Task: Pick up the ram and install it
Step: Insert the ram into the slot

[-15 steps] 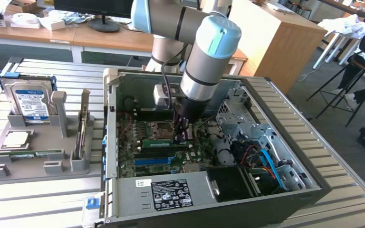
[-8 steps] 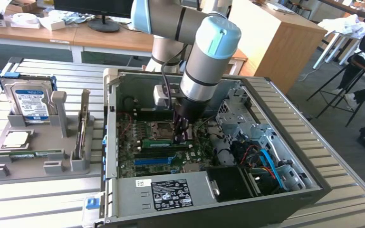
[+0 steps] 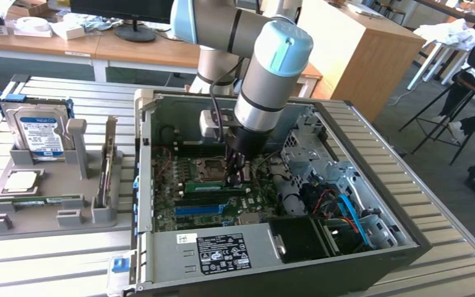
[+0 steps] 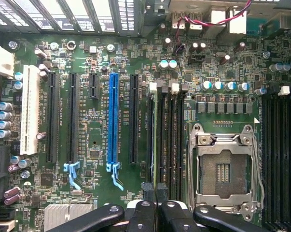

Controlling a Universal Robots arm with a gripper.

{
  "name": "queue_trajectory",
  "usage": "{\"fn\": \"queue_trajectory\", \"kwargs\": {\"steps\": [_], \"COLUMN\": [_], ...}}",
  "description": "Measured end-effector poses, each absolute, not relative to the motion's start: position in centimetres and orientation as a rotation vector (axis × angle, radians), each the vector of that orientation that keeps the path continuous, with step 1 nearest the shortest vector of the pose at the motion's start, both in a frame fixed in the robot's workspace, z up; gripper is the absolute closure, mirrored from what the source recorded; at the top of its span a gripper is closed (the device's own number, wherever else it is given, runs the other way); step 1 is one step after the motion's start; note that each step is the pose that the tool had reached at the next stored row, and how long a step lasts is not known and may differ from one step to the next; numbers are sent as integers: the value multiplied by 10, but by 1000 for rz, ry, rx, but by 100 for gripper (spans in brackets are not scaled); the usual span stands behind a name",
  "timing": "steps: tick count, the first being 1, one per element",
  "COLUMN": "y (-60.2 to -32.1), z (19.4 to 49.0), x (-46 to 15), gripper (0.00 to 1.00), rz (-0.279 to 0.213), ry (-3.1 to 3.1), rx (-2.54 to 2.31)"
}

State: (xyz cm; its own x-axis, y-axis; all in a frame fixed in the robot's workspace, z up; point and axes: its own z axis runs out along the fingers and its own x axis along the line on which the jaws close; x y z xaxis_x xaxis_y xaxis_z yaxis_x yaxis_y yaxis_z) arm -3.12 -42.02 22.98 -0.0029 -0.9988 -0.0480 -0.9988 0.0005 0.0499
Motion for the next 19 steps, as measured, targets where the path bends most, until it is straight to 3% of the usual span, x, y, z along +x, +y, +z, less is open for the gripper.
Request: {"fn": "queue_trajectory", "kwargs": {"steps": [19], "y": [-420], "z": [226], "x": [-31], "gripper": [88], "rz": [-109], "ry": [-2221], "rx": [2217]}}
